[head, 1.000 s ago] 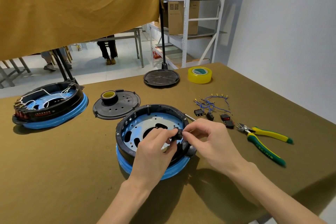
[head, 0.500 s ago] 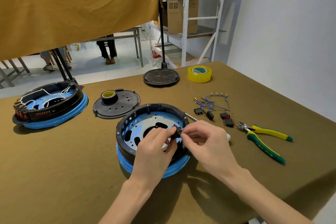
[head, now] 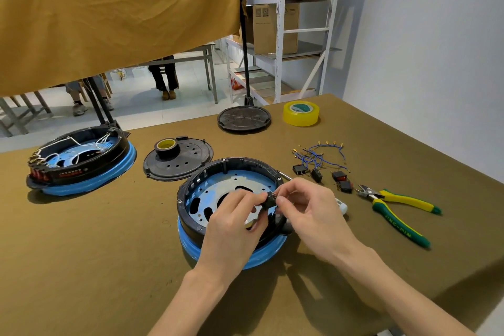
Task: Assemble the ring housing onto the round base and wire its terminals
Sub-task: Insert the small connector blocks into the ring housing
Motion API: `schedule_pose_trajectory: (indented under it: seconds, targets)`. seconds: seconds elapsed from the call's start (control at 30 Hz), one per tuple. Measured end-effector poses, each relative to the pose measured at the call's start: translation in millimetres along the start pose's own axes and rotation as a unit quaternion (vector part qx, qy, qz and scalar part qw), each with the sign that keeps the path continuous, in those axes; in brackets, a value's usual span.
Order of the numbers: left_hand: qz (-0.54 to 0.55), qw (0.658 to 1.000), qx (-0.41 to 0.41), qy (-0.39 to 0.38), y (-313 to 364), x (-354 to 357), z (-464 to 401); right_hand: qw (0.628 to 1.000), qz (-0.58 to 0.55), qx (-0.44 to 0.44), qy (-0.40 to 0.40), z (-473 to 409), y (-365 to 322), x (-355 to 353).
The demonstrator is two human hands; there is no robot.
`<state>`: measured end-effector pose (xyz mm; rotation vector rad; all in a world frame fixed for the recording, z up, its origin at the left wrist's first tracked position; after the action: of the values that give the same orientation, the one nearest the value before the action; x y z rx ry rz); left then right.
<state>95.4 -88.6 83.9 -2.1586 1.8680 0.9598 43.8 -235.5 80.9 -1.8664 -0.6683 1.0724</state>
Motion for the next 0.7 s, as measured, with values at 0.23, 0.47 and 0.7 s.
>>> schedule_pose_trajectory:
  seconds: [0.23, 0.47, 0.7]
  targets:
    - [0.187, 0.981, -0.035, -0.031, -1, -2, -13, 0.859, -0.393, 0.241, -0.223, -2, 24, 26]
    - [0.202, 0.977, -0.064, -0.035, 1, -5, -17, 0.724, -0.550, 0.313, -0.275, 6, 22, 46]
    - [0.135, 0.989, -0.034, -0.040, 7, -3, -19, 0.750, -0.514, 0.329, -0.255, 4, 33, 48]
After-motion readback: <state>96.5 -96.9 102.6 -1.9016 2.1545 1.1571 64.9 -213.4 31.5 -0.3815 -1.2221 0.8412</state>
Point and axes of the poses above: each hand's wrist, its own z-axis away from the middle knuckle, its own x-axis out of the palm, y = z × x, the point moved 9 cm from there along -z, towards the middle knuckle, and after that the axes turned 5 degrees about x, right-handed, at the moved point
